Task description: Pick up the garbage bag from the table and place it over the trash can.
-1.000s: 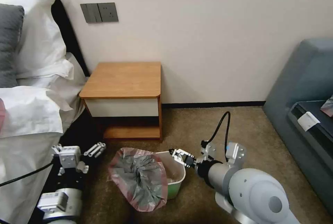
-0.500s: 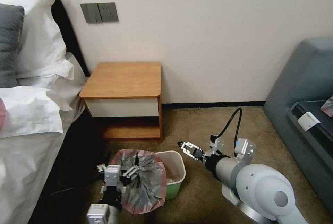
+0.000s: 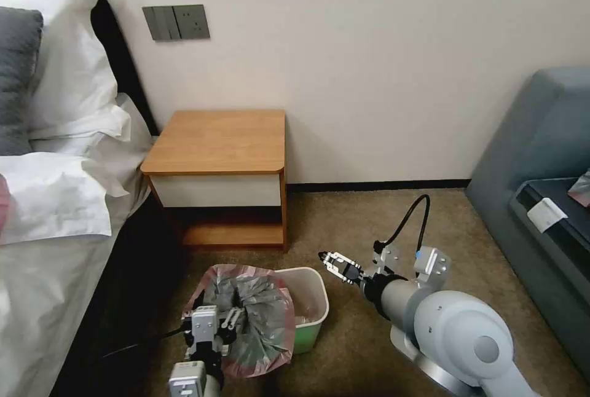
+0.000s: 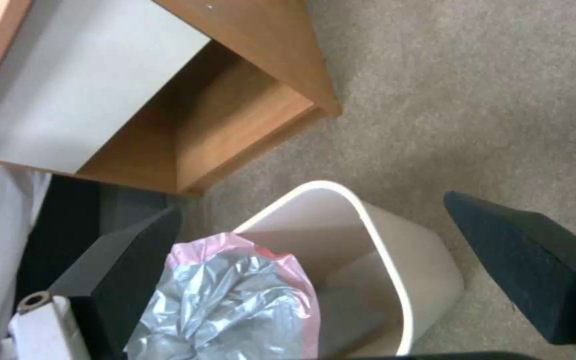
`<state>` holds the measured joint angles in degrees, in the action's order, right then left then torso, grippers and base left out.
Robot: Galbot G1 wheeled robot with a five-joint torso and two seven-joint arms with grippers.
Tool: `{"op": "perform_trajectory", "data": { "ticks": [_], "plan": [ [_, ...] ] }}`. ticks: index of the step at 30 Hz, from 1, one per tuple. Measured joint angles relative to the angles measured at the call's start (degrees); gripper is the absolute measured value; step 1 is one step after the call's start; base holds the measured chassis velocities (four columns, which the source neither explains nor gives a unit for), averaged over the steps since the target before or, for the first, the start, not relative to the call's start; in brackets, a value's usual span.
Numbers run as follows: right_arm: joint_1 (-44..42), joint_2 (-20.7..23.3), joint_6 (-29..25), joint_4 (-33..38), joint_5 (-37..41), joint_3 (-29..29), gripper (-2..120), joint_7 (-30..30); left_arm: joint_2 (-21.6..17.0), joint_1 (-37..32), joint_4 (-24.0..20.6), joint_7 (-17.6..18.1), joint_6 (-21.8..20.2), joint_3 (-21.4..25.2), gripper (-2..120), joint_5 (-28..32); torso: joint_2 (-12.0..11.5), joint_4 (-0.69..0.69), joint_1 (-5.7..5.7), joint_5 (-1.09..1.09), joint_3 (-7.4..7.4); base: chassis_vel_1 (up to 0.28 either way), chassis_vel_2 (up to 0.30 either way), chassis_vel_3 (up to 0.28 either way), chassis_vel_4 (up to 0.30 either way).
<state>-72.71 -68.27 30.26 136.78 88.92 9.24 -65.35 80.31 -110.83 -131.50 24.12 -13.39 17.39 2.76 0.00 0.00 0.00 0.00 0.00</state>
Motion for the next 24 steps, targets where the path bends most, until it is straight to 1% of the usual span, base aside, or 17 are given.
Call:
{"op": "perform_trajectory", "data": {
  "ticks": [1,3,7,15,19,24],
  "plan": [
    [0.0,0.0,0.0,0.0,0.0,0.0,100,0.0,0.0,0.0,0.0,0.0,0.0,0.0,51,0.0,0.0,0.0,0.0,0.0,0.0,0.0,0.0,0.0,0.0],
    [-0.25,-0.22,-0.01,-0.38,-0.89,-0.2,100,0.45,-0.25,-0.09,-0.04,1.7,-1.94,-0.33,46,1.93,0.0,0.0,0.0,-0.01,0.0,0.0,0.0,0.0,0.0],
    [-0.8,-0.23,-0.02,-0.68,-1.83,-0.02,100,1.09,-0.41,0.47,0.4,2.4,-3.06,0.03,46,4.19,0.0,0.0,0.0,-0.01,0.0,0.0,0.0,0.0,0.0],
    [-2.15,-0.25,-0.02,-0.97,-4.28,0.03,100,2.81,-1.09,2.45,1.47,2.01,-3.79,0.87,46,7.47,0.0,0.0,0.0,0.0,0.0,0.0,0.0,0.0,0.0],
    [-2.27,-0.46,-0.17,-1.14,-5.13,-0.5,100,3.1,-1.23,4.04,2.99,1.76,-4.2,0.81,46,8.4,0.0,0.0,0.0,0.0,0.0,0.0,0.0,0.0,0.0],
    [-2.74,-0.62,-0.49,-1.23,-6.36,-1.04,100,3.36,-1.96,6.34,4.46,0.99,-5.82,0.76,45,10.48,0.0,0.0,0.0,0.0,0.0,0.0,0.0,0.0,0.0]
  ]
}}
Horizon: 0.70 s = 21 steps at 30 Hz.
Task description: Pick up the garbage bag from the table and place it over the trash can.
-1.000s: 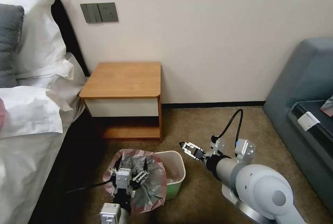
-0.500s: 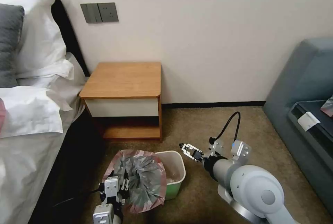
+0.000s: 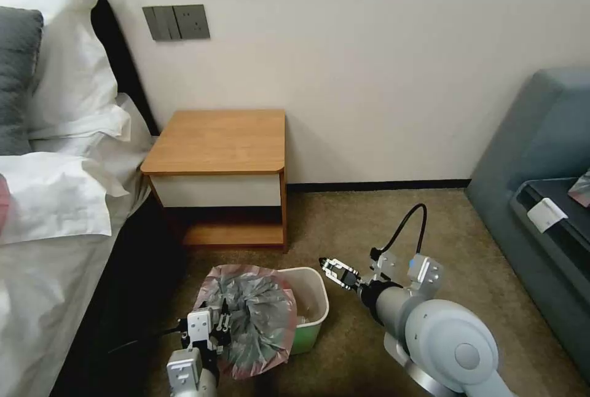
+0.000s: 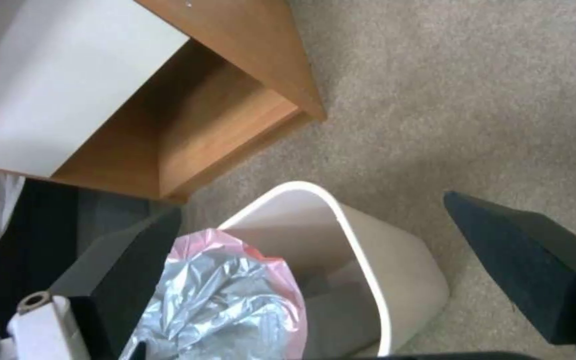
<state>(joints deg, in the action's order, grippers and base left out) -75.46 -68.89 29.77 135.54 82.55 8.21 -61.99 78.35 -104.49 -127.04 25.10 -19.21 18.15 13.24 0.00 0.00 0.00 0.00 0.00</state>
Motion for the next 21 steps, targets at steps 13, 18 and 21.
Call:
{"op": "perform_trajectory", "data": {
  "ticks": [13,18,21],
  "plan": [
    [-1.22,-0.36,-0.95,0.05,-1.42,0.07,100,0.01,-1.86,5.0,3.33,0.09,-3.68,-0.04,41,5.97,0.0,0.01,0.0,0.0,0.0,0.0,0.0,0.0,0.0],
    [-1.66,-0.4,-1.02,0.14,-1.69,0.12,100,-0.08,-1.98,6.39,4.2,0.53,-5.41,-0.13,33,8.37,0.0,0.0,0.0,0.0,0.0,0.0,0.0,0.0,0.0],
    [-1.81,-0.5,-1.03,0.23,-1.81,0.21,100,-0.08,-2.0,6.94,4.56,0.62,-6.06,-0.26,24,9.18,0.0,0.0,0.01,0.01,0.0,0.0,0.0,0.0,0.0]
  ]
}}
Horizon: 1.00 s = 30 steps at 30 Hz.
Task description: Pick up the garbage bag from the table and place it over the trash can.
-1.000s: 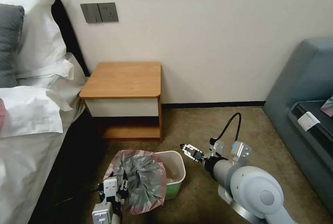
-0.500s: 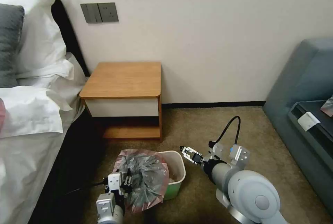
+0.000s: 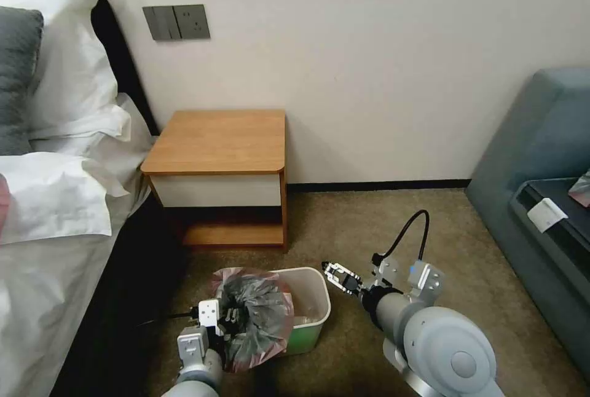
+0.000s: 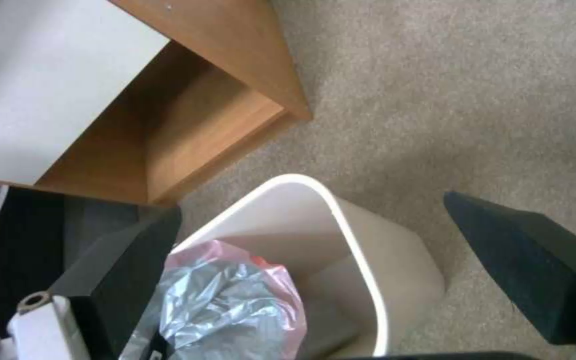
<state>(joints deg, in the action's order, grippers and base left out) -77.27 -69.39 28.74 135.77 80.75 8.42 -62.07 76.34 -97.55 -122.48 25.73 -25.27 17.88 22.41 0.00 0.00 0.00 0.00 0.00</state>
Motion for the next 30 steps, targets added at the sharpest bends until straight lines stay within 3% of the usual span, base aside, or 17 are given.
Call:
{"op": "perform_trajectory", "data": {
  "ticks": [4,9,11,12,15,16,18,22,30],
  "plan": [
    [-0.01,-0.1,-0.05,0.35,-0.1,0.13,100,0.29,0.1,0.13,0.18,0.54,0.13,-0.21,14,0.42,0.0,0.0,0.0,0.01,0.0,0.0,0.0,0.0,0.0],
    [-0.26,0.71,0.17,2.64,-1.63,-0.16,100,3.99,0.66,-0.44,-0.32,1.65,4.07,-0.49,7,0.37,0.0,-0.01,0.0,-0.03,0.0,0.0,0.0,0.0,0.0],
    [-0.32,2.17,1.76,4.41,-4.2,-1.06,100,9.12,0.8,-1.29,-2.11,1.43,8.17,0.48,7,-0.4,0.0,0.0,0.0,0.0,0.0,0.0,0.0,0.0,0.0],
    [-0.32,2.17,1.76,4.41,-4.2,-1.06,100,9.12,0.8,-1.29,-2.11,1.43,8.17,0.48,7,-0.4,0.0,0.0,0.0,0.0,0.0,0.0,0.0,0.0,0.0],
    [0.9,4.56,5.31,4.78,-9.58,-2.77,100,20.35,0.61,-2.34,-5.5,-1.12,12.48,2.14,7,-1.79,0.0,0.0,0.0,0.0,0.0,0.0,0.0,0.0,0.0],
    [0.9,4.56,5.31,4.78,-9.58,-2.77,100,20.35,0.61,-2.34,-5.5,-1.12,12.48,2.14,7,-1.79,0.0,0.0,0.0,0.0,0.0,0.0,0.0,0.0,0.0],
    [2.58,5.62,6.31,4.12,-13.06,-4.53,100,27.54,0.3,-2.82,-7.82,-2.53,13.57,3.35,7,-2.33,0.0,0.0,0.0,0.0,0.0,0.0,0.0,0.0,0.0],
    [5.78,5.28,7.07,1.88,-17.86,-8.23,100,34.51,-0.47,-3.6,-11.6,-4.16,14.09,5.48,7,-2.36,0.0,0.0,0.0,0.0,0.0,0.0,0.0,0.0,0.0],
    [10.07,1.76,4.99,-3.18,-25.9,-13.96,100,36.11,-1.02,-4.96,-14.25,-6.57,15.63,7.42,7,-3.44,0.0,0.0,0.0,-0.01,0.0,0.0,0.0,0.0,0.0]
  ]
}}
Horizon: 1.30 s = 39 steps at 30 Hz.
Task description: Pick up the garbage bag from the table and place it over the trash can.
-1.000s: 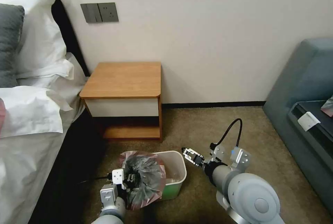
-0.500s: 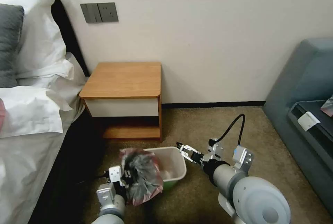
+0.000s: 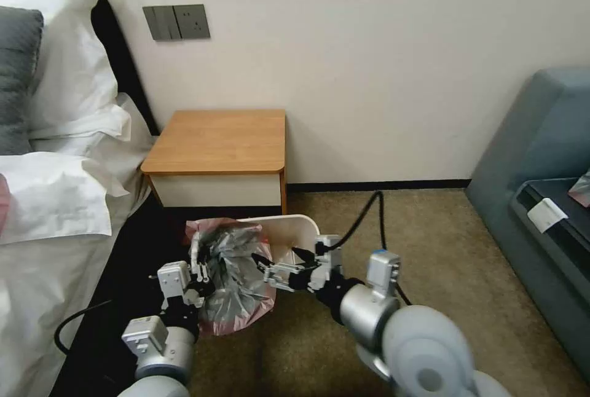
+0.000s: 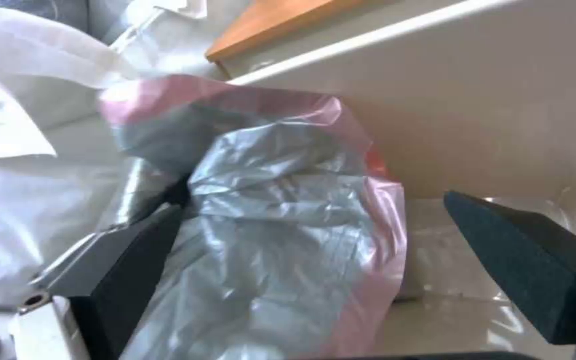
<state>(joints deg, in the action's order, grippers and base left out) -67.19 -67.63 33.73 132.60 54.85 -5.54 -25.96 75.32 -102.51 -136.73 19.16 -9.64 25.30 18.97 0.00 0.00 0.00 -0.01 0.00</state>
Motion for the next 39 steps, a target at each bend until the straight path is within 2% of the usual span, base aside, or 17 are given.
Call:
{"op": "perform_trajectory", "data": {
  "ticks": [5,11,17,19,20,24,26,28,29,32,34,38,39],
  "plan": [
    [2.81,-2.07,-0.34,-3.3,0.82,-1.23,100,-2.15,0.01,-0.78,-0.19,-1.81,2.74,0.59,7,-3.03,0.0,0.01,0.0,0.0,0.0,0.0,0.0,0.0,0.0],
    [4.33,-3.34,-0.35,-5.72,9.75,0.27,100,-2.93,0.35,-1.29,-0.47,-3.45,5.01,0.72,7,-4.64,0.0,0.0,0.0,0.0,0.0,0.0,0.0,0.0,0.0],
    [4.9,-4.17,-0.47,-6.96,14.79,1.55,97,-2.75,0.47,-1.44,-1.09,-4.82,6.19,1.05,7,-4.62,0.0,0.0,0.0,0.01,0.0,0.0,0.0,0.0,0.0],
    [4.85,-4.27,-0.68,-7.47,15.03,1.67,88,-2.25,0.46,-1.51,-1.54,-5.37,6.48,1.28,7,-4.03,0.0,0.0,0.0,0.0,0.0,0.0,0.0,0.0,0.0],
    [4.85,-4.27,-0.68,-7.47,15.03,1.67,88,-2.25,0.46,-1.51,-1.54,-5.37,6.48,1.28,7,-4.03,0.0,0.0,0.0,0.0,0.0,0.0,0.0,0.0,0.0],
    [4.36,-4.59,-1.59,-7.84,15.22,1.76,70,-1.06,0.39,-1.57,-2.2,-5.72,6.72,1.62,7,-2.74,0.0,0.0,0.0,0.01,0.0,0.0,0.0,0.0,0.0],
    [4.23,-4.61,-1.75,-7.8,15.24,1.78,67,-0.93,0.39,-1.56,-2.23,-5.73,6.73,1.66,7,-2.58,0.0,0.0,0.0,0.01,0.0,0.0,0.0,0.0,0.0],
    [3.99,-4.61,-2.03,-7.64,15.24,1.85,57,-0.7,0.45,-1.56,-2.24,-5.73,6.74,1.67,7,-2.14,0.0,0.0,0.0,0.01,0.0,0.0,0.0,0.0,0.0],
    [3.99,-4.61,-2.03,-7.64,15.24,1.85,57,-0.7,0.45,-1.56,-2.24,-5.73,6.74,1.67,7,-2.14,0.0,0.0,0.0,0.01,0.0,0.0,0.0,0.0,0.0],
    [3.51,-4.7,-2.67,-7.5,14.95,1.82,42,-0.3,0.59,-1.49,-2.26,-5.67,6.62,1.67,7,-1.34,0.0,0.0,0.0,0.01,0.0,0.0,0.0,0.0,0.0],
    [3.41,-4.77,-2.81,-7.46,14.86,1.77,39,-0.23,0.62,-1.46,-2.26,-5.63,6.54,1.67,7,-1.2,0.0,0.0,0.0,0.01,0.0,0.0,0.0,0.0,0.0],
    [3.31,-4.84,-2.97,-7.32,14.5,1.56,20,0.17,0.67,-1.45,-2.26,-5.42,6.41,1.67,7,-0.9,0.0,0.0,0.0,0.01,0.0,0.0,0.0,0.0,0.0],
    [3.31,-4.84,-2.97,-7.32,14.5,1.56,20,0.17,0.67,-1.45,-2.26,-5.42,6.41,1.67,7,-0.9,0.0,0.0,0.0,0.01,0.0,0.0,0.0,0.0,0.0]
  ]
}}
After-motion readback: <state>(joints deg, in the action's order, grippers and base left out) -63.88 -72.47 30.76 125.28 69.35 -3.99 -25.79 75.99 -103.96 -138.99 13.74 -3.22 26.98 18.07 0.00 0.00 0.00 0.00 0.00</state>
